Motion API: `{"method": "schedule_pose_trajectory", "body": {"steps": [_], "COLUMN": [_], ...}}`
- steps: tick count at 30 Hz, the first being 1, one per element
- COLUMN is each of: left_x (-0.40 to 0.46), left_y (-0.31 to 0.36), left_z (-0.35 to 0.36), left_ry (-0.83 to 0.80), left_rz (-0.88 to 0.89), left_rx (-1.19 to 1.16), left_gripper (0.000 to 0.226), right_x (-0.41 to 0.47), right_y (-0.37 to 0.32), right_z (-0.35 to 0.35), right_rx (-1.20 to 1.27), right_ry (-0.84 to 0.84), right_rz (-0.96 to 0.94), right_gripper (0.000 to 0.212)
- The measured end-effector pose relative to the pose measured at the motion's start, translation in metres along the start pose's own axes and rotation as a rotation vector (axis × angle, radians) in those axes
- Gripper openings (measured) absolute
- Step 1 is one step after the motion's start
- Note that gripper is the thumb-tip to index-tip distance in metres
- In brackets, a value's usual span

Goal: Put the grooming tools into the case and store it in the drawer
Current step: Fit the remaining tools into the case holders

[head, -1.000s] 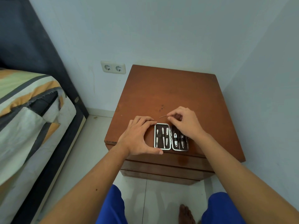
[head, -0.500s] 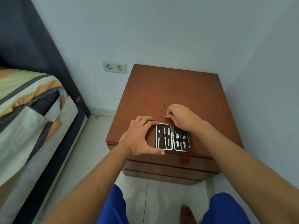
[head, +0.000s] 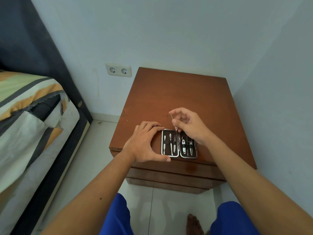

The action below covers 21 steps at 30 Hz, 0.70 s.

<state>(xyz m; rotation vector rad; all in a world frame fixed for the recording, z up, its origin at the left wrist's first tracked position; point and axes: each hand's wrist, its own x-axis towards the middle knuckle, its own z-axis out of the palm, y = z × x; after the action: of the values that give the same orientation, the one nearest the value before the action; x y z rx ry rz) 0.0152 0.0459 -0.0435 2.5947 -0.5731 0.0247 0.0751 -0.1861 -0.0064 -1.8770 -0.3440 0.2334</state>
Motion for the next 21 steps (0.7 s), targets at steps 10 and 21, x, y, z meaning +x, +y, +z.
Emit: {"method": "schedule_pose_trajectory", "body": {"steps": [10,21], "left_x": [0.0,0.0], "left_y": [0.0,-0.001], "left_z": [0.001,0.001], "left_ry": [0.004,0.002], "left_rz": [0.006,0.007], "left_rx": [0.001,0.006], "left_gripper": [0.119,0.118], "right_x": [-0.01,-0.015], "right_y": [0.013,0.017], "right_z": [0.017,0.018], "right_rx": [-0.116,-0.229], "right_ry": [-0.013,0.007], "right_rz": [-0.022,-0.028], "right_gripper": [0.025,0.026]}}
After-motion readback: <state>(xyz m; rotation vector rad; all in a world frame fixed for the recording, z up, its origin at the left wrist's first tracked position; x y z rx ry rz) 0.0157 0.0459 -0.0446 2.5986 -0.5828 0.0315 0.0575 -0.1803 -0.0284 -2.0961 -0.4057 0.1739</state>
